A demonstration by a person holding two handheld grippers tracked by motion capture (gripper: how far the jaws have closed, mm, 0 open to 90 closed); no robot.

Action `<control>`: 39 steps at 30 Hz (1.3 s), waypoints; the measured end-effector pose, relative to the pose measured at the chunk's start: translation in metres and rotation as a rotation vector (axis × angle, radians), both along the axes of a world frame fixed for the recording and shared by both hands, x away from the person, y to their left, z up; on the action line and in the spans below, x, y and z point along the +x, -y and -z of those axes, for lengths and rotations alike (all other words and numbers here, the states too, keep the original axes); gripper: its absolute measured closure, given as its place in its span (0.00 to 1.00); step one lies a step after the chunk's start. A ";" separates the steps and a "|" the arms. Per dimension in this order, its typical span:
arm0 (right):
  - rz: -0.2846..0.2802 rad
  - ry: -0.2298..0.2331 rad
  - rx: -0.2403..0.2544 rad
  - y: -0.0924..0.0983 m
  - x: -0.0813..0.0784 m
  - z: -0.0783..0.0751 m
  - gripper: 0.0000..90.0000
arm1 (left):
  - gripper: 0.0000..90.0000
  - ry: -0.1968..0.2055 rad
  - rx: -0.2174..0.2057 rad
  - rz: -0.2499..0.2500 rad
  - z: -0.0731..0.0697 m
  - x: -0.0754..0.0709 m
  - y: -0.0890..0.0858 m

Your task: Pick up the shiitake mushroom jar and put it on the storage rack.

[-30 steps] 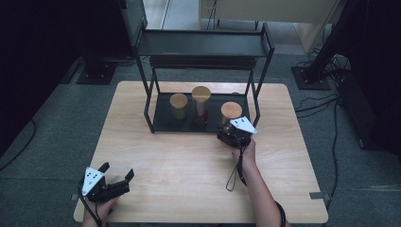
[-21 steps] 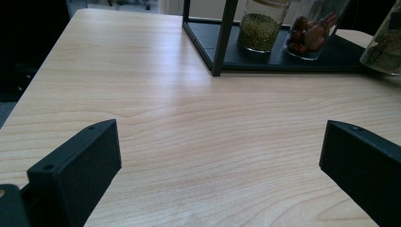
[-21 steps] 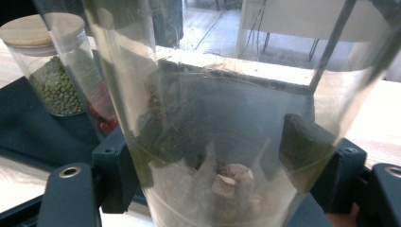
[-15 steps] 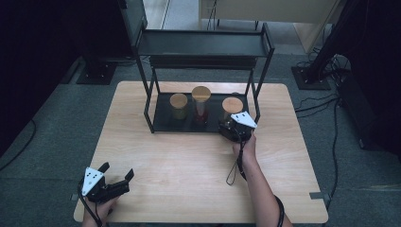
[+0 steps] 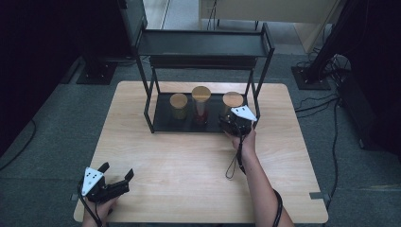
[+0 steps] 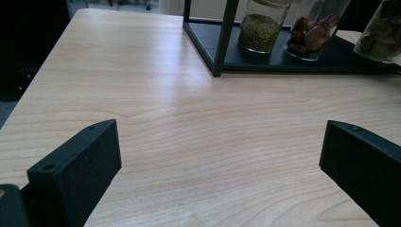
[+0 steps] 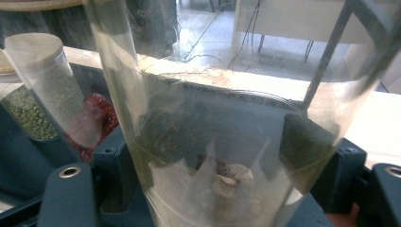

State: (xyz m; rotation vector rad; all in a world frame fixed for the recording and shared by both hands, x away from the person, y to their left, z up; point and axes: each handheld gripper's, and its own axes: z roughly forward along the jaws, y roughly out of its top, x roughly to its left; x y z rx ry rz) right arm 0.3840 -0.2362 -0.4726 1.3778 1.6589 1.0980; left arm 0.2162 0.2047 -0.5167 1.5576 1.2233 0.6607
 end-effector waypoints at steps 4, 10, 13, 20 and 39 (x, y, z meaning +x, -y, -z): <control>0.002 -0.003 -0.001 0.000 0.004 0.000 0.27 | 0.00 0.000 -0.002 -0.001 0.000 0.000 0.000; 0.009 -0.006 -0.004 0.001 0.009 -0.001 0.27 | 0.00 -0.001 -0.004 -0.001 0.000 0.000 0.000; 0.011 -0.005 -0.005 0.001 0.012 -0.002 0.27 | 0.00 -0.001 -0.004 -0.002 0.000 0.000 -0.001; 0.013 -0.011 -0.010 -0.001 0.019 -0.002 0.27 | 0.00 -0.002 -0.006 -0.002 0.000 0.000 -0.001; 0.025 -0.026 -0.019 -0.006 0.040 0.001 0.27 | 0.00 -0.005 -0.014 -0.003 0.000 0.001 -0.002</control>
